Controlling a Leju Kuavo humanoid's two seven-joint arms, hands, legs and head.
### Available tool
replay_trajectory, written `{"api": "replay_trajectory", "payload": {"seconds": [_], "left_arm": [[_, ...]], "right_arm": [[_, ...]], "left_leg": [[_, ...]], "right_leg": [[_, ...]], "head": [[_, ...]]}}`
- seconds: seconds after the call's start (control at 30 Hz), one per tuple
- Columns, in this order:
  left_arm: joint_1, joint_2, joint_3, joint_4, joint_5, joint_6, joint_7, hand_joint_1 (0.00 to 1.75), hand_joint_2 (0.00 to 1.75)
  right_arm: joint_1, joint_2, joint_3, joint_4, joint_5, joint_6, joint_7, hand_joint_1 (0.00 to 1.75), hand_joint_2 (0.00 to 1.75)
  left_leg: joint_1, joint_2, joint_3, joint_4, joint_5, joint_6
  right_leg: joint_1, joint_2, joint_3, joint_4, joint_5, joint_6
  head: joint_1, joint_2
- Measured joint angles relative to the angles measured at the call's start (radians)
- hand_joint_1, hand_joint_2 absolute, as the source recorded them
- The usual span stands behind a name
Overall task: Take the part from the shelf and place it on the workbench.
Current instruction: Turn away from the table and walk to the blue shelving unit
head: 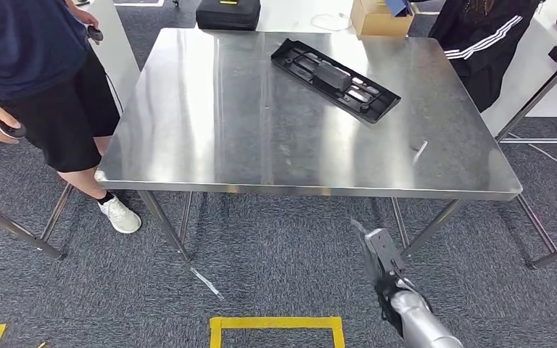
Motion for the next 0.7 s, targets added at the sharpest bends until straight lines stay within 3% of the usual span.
{"api": "replay_trajectory", "payload": {"seconds": [0.03,0.1,0.13,0.17,0.2,0.27,0.33,0.37,0.43,0.47,0.5,0.6,0.63,0.67,0.7], "left_arm": [[0.001,0.001,0.0,0.0,-0.002,0.001,0.0,0.0,0.0],[0.002,0.002,0.0,0.0,-0.004,0.002,0.0,0.0,0.0],[0.002,0.002,0.0,0.0,-0.005,0.002,-0.001,0.0,0.0],[0.002,0.002,0.0,0.0,-0.007,0.002,-0.001,0.0,0.0],[0.002,0.002,0.0,0.0,-0.008,0.003,0.0,0.0,0.0],[0.002,0.0,0.0,0.0,-0.011,0.003,0.004,0.0,0.0],[0.001,-0.005,-0.001,0.0,-0.014,0.006,0.013,0.0,0.0],[0.0,-0.007,-0.001,0.0,-0.016,0.009,0.018,0.0,0.0],[0.0,-0.011,-0.001,0.0,-0.018,0.015,0.024,0.0,0.0],[0.001,-0.012,-0.001,0.0,-0.019,0.017,0.026,0.0,0.0],[0.002,-0.012,-0.001,0.0,-0.019,0.018,0.027,0.0,0.0],[0.003,-0.012,0.0,0.0,-0.018,0.02,0.031,0.0,0.0],[0.003,-0.012,-0.001,0.0,-0.019,0.02,0.031,0.0,0.0],[0.002,-0.012,-0.001,0.0,-0.021,0.02,0.03,0.0,0.0],[0.002,-0.012,-0.001,0.0,-0.022,0.02,0.03,0.0,0.0]], "right_arm": [[0.016,-0.006,-0.013,0.038,0.008,-0.03,0.052,0.0,0.0],[0.051,-0.013,-0.031,0.102,0.02,-0.073,0.174,0.0,0.0],[0.071,-0.014,-0.035,0.127,0.028,-0.091,0.234,0.0,0.0],[0.092,-0.013,-0.038,0.15,0.037,-0.108,0.289,0.0,0.0],[0.112,-0.011,-0.039,0.169,0.044,-0.123,0.335,0.0,0.0],[0.143,-0.003,-0.041,0.197,0.051,-0.146,0.405,0.0,0.0],[0.161,0.009,-0.044,0.217,0.053,-0.161,0.456,0.0,0.0],[0.17,0.017,-0.045,0.226,0.055,-0.167,0.476,0.0,0.0],[0.19,0.033,-0.045,0.242,0.057,-0.175,0.501,0.0,0.0],[0.2,0.041,-0.046,0.249,0.057,-0.177,0.509,0.0,0.0],[0.208,0.048,-0.046,0.255,0.058,-0.179,0.515,0.0,0.0],[0.225,0.069,-0.045,0.266,0.075,-0.182,0.536,0.0,0.0],[0.231,0.075,-0.043,0.27,0.084,-0.183,0.543,0.0,0.0],[0.238,0.081,-0.041,0.274,0.092,-0.185,0.549,0.0,0.0],[0.245,0.086,-0.036,0.277,0.099,-0.188,0.552,0.0,0.0]], "left_leg": [[-0.001,0.001,-0.013,-0.003,0.012,0.013],[-0.006,0.001,-0.042,-0.003,0.036,0.025],[-0.009,0.002,-0.058,-0.002,0.048,0.026],[-0.011,0.003,-0.074,-0.001,0.061,0.027],[-0.013,0.004,-0.09,-0.001,0.073,0.027],[-0.014,0.007,-0.118,0.0,0.098,0.021],[-0.015,0.013,-0.132,-0.001,0.121,0.011],[-0.015,0.017,-0.134,-0.004,0.133,0.005],[-0.013,0.021,-0.133,-0.014,0.155,-0.008],[-0.011,0.02,-0.138,-0.012,0.149,-0.014],[-0.01,0.019,-0.145,0.002,0.119,-0.019],[-0.006,0.014,-0.172,0.154,-0.05,-0.033],[-0.006,0.013,-0.175,0.216,-0.078,-0.036],[-0.005,0.013,-0.17,0.262,-0.076,-0.039],[-0.003,0.013,-0.153,0.282,-0.05,-0.041]], "right_leg": [[-0.001,0.003,-0.015,0.04,-0.04,-0.007],[0.001,0.008,-0.043,0.161,-0.127,-0.02],[0.002,0.01,-0.046,0.213,-0.146,-0.019],[0.003,0.012,-0.038,0.244,-0.146,-0.013],[0.004,0.013,-0.015,0.241,-0.126,-0.004],[0.007,0.013,0.077,0.143,-0.087,0.007],[0.015,0.013,0.184,-0.01,-0.102,-0.004],[0.02,0.014,0.212,-0.058,-0.116,-0.013],[0.024,0.015,0.212,-0.082,-0.114,-0.027],[0.021,0.013,0.204,-0.082,-0.102,-0.034],[0.017,0.011,0.193,-0.082,-0.089,-0.043],[0.013,0.008,0.15,-0.082,-0.047,-0.063],[0.014,0.006,0.136,-0.081,-0.034,-0.064],[0.014,0.004,0.12,-0.078,-0.022,-0.063],[0.014,0.003,0.102,-0.073,-0.009,-0.06]], "head": [[0.003,0.0],[0.008,0.0],[0.009,0.0],[0.009,0.0],[0.008,0.0],[0.008,0.0],[0.007,0.0],[0.007,0.0],[0.005,0.0],[0.005,0.0],[0.003,0.0],[-0.001,0.0],[-0.001,0.0],[-0.001,0.0],[-0.001,0.0]]}}
